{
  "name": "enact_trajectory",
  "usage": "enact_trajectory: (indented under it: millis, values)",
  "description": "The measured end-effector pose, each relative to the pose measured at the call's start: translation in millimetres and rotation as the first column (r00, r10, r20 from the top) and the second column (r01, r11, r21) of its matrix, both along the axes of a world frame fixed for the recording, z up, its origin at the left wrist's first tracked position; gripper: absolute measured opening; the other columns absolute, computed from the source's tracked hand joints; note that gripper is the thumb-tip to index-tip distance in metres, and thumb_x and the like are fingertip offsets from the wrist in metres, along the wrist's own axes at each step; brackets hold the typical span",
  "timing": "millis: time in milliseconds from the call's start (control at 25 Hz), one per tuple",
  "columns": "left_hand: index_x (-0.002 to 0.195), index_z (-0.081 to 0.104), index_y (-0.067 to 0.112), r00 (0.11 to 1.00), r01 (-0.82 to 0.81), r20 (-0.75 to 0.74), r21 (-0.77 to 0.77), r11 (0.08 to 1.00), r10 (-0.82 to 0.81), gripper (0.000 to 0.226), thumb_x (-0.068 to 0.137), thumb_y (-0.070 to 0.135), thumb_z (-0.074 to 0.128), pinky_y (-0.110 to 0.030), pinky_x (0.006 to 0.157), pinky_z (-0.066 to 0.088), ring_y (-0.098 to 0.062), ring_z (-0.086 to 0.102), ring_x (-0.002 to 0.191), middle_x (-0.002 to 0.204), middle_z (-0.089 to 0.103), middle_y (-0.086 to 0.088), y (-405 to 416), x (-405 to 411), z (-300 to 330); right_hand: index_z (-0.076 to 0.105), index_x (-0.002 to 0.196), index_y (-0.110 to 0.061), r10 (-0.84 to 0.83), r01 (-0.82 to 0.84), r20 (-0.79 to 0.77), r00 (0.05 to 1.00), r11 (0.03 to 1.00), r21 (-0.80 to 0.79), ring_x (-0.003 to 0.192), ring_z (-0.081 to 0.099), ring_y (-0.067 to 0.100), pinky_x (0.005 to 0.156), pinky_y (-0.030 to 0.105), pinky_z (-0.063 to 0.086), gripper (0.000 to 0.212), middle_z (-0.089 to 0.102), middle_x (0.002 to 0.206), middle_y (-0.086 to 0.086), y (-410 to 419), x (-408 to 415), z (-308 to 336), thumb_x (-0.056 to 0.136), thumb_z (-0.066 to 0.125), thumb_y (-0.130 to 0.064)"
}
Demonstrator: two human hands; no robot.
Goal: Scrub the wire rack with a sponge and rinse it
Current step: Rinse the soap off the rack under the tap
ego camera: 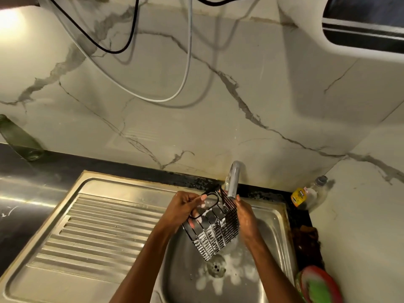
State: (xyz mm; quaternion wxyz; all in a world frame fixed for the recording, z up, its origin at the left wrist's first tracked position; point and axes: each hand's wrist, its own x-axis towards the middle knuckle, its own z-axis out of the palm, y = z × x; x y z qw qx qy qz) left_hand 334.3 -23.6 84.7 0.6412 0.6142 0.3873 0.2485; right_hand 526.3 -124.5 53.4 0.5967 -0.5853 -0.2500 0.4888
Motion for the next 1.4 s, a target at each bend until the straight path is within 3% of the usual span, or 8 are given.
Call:
enact_trajectory:
  millis: [80,280,440,560,800,1080,1280,1400]
  values:
    - [0.081,0.074,-0.001,1.000,-0.029,-0.008,0.004,1.000,0.029,0.040,0.097,0.035,0.068,-0.024,0.038,0.047,-0.015,0.050,0.037,0.053,0.055,-0.009,-4.6,1.5,0.4,0.066,0.123,-0.003,0.001,-0.002,-0.032,0.999,1.000,-0.029,0.111,0.068,0.023,0.103,0.039,0.050,0.047,0.072,0.118,0.013,0.6,-7.8,2.1,0.094,0.057,-0.039]
    - [0.080,0.075,0.000,0.993,-0.116,0.008,-0.012,0.993,0.116,0.040,0.096,0.036,0.067,-0.025,0.039,0.048,-0.017,0.054,0.043,0.054,0.058,-0.008,-12.9,-12.7,-7.8,0.049,0.143,-0.026,0.126,-0.103,0.063,0.990,0.954,-0.282,0.131,0.048,0.007,0.113,0.030,0.035,0.079,0.053,0.143,-0.010,-26.2,-9.2,-42.3,0.088,0.036,-0.082]
    - [0.080,0.075,0.002,0.994,-0.089,-0.051,0.059,0.994,0.092,0.039,0.098,0.036,0.065,-0.025,0.039,0.048,-0.017,0.057,0.040,0.053,0.061,-0.006,-16.7,-13.1,-6.7,0.030,0.153,-0.015,-0.024,0.021,-0.014,1.000,0.983,-0.183,0.144,0.028,0.012,0.107,0.016,0.025,0.056,0.033,0.158,0.000,-15.2,-26.2,-16.2,0.105,0.025,-0.044]
    - [0.080,0.074,0.004,0.992,-0.063,-0.097,0.128,0.990,0.076,0.038,0.099,0.035,0.065,-0.025,0.039,0.048,-0.018,0.059,0.040,0.055,0.063,-0.008,-12.8,-8.7,-2.4,0.049,0.137,-0.012,-0.109,0.106,-0.049,0.993,0.992,-0.065,0.115,0.049,0.005,0.078,0.000,0.042,0.052,0.055,0.119,-0.012,-11.9,-37.4,15.1,0.103,0.035,-0.049]
    - [0.081,0.075,0.006,0.981,0.000,-0.192,0.159,0.987,0.031,0.041,0.098,0.042,0.066,-0.030,0.042,0.054,-0.020,0.064,0.043,0.054,0.064,-0.003,-10.9,-3.5,-5.2,0.063,0.125,-0.007,-0.183,0.179,0.048,0.982,0.982,0.067,0.124,0.059,0.007,0.114,0.035,0.039,0.038,0.070,0.125,-0.004,-16.8,-37.2,0.0,0.108,0.031,-0.016]
    - [0.077,0.074,0.011,0.967,0.034,-0.256,0.162,0.986,0.009,0.033,0.099,0.035,0.067,-0.023,0.039,0.049,-0.020,0.067,0.043,0.053,0.066,0.000,-19.2,13.6,-13.3,0.055,0.137,-0.004,-0.142,0.142,0.092,0.986,0.990,0.007,0.128,0.057,0.009,0.096,0.014,0.046,0.043,0.065,0.134,-0.003,-15.0,-26.4,-5.3,0.108,0.027,-0.019]
    - [0.078,0.075,0.009,0.975,0.018,-0.221,0.129,0.991,0.011,0.036,0.098,0.037,0.067,-0.028,0.041,0.052,-0.023,0.065,0.044,0.059,0.067,-0.012,-11.2,3.6,-19.0,0.068,0.115,-0.013,-0.163,0.143,-0.095,0.982,0.972,-0.189,0.113,0.063,0.019,0.113,0.038,0.036,0.070,0.073,0.114,0.005,-28.6,-25.6,-52.8,0.094,0.037,-0.072]
    - [0.077,0.074,0.007,0.981,-0.020,-0.193,0.073,0.997,0.034,0.036,0.099,0.035,0.067,-0.026,0.040,0.050,-0.023,0.062,0.042,0.058,0.063,-0.010,-13.4,5.1,-16.2,0.060,0.129,-0.014,-0.167,0.128,-0.134,0.977,0.958,-0.258,0.122,0.061,0.018,0.106,0.034,0.043,0.074,0.061,0.138,0.009,-21.4,-26.2,-52.0,0.093,0.029,-0.069]
